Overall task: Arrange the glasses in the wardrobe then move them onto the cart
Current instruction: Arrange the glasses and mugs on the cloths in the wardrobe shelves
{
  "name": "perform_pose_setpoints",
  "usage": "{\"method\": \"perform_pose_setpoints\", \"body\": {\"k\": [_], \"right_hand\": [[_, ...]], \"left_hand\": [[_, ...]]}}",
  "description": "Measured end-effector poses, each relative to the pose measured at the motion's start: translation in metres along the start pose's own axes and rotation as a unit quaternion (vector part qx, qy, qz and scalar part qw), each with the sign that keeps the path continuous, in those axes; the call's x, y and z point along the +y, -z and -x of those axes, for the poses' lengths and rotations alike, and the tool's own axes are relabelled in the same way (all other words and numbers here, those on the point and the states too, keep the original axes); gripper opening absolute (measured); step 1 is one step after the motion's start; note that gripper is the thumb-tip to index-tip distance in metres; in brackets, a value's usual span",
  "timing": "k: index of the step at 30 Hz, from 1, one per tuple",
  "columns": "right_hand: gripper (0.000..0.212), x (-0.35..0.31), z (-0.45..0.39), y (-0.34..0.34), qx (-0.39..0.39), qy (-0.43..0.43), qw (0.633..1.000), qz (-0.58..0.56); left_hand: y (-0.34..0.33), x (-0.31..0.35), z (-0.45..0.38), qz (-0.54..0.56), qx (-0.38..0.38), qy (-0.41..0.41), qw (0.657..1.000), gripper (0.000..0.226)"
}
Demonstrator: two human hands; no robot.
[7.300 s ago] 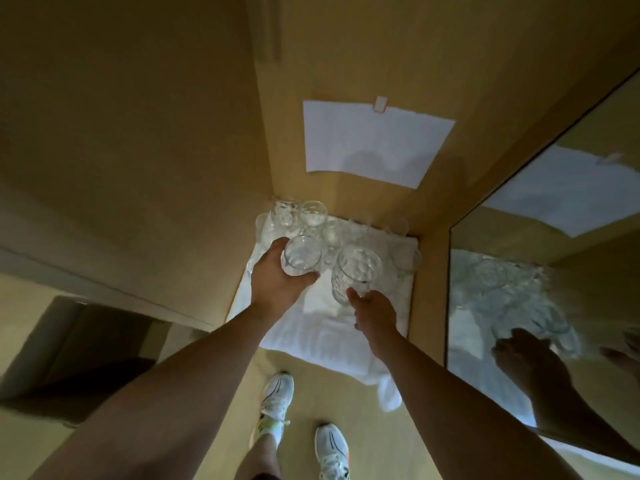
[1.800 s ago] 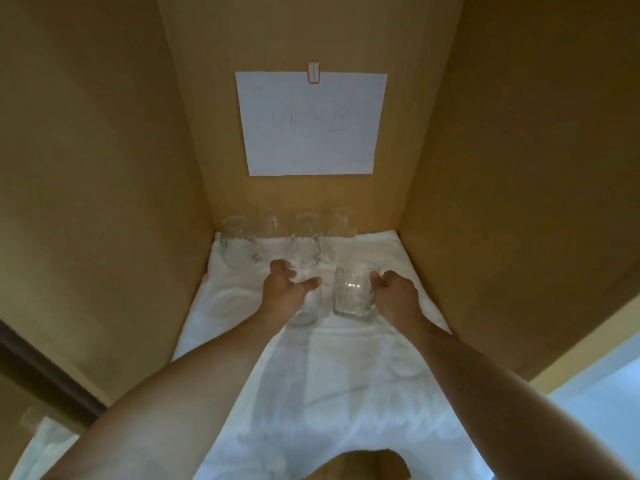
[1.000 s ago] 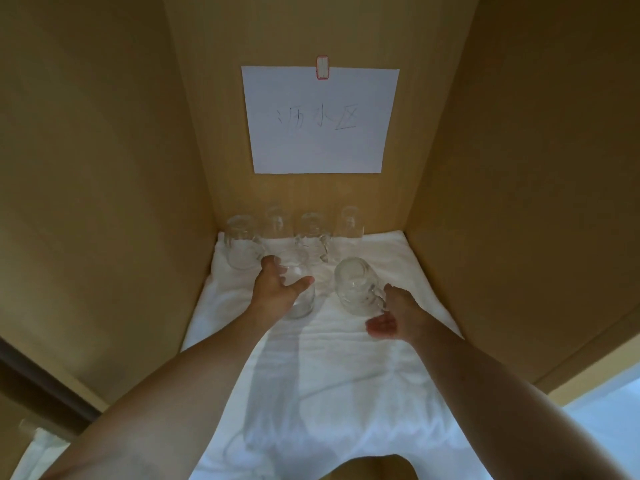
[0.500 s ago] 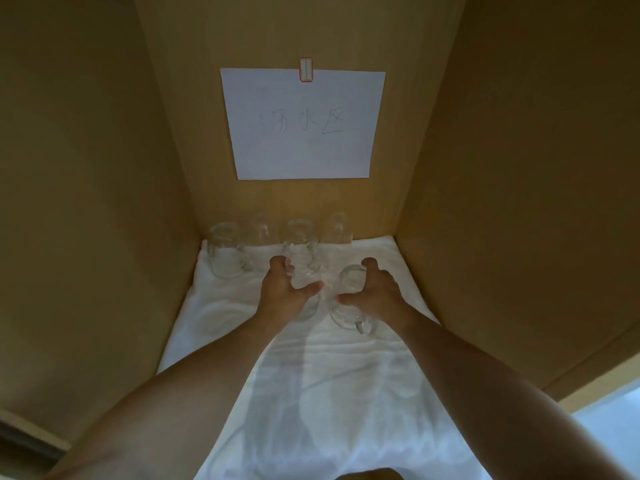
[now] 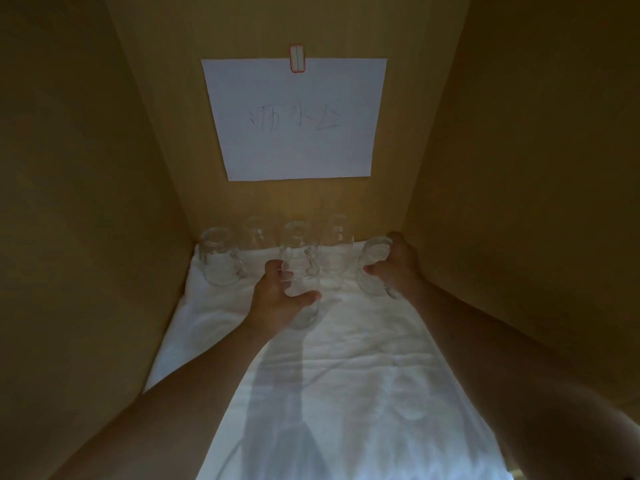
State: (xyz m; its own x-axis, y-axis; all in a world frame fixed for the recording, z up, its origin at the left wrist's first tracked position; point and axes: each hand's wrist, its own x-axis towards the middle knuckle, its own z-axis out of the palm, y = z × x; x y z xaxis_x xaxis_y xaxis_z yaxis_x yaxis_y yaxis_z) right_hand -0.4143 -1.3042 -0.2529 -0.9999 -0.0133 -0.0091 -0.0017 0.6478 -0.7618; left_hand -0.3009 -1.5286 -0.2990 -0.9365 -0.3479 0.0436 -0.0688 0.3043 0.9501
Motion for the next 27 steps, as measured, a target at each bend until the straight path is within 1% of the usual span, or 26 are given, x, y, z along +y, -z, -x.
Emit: {"method": "perform_pose_setpoints", "body": {"k": [3,9,13,17,20,22,24,25,27], "right_hand": [[0.092,-0.003,-0.011,-0.002,0.001,0.010,1.000,-0.017],[0.091,-0.011,-0.036,-0.010,-0.001,0.009,1.000,-0.023],[0.087,-0.012,-0.044,-0.017,-0.008,0.025,0.999,-0.023],[0.091,-0.009,-0.048,-0.016,-0.011,0.045,0.999,0.013],[0.097,-0.005,-0.045,-0.015,-0.013,0.048,0.996,0.076],[0.101,-0.004,-0.038,-0.016,0.004,0.053,0.993,0.102],[0.103,-0.005,-0.026,-0.018,0.039,0.036,0.994,0.098],[0.100,-0.006,-0.018,-0.021,0.066,0.018,0.993,0.093],[0.088,-0.007,0.000,-0.028,0.135,-0.008,0.988,0.075]], "left_hand": [[0.000,-0.006,-0.001,0.015,-0.005,-0.001,1.000,0.076],[0.001,-0.005,-0.001,0.031,-0.008,0.011,0.999,0.089],[0.005,-0.005,0.001,0.039,-0.002,0.010,0.999,0.085],[0.005,-0.002,0.002,0.044,0.000,0.009,0.999,0.087],[0.007,0.000,0.005,0.040,-0.003,0.010,0.999,0.085],[0.008,0.003,0.006,0.038,-0.006,0.011,0.999,0.085],[0.008,0.007,0.005,0.037,-0.008,0.011,0.999,0.085],[0.009,0.008,0.006,0.036,-0.008,0.012,0.999,0.084],[0.009,0.008,0.006,0.031,-0.008,0.014,0.999,0.080]]}}
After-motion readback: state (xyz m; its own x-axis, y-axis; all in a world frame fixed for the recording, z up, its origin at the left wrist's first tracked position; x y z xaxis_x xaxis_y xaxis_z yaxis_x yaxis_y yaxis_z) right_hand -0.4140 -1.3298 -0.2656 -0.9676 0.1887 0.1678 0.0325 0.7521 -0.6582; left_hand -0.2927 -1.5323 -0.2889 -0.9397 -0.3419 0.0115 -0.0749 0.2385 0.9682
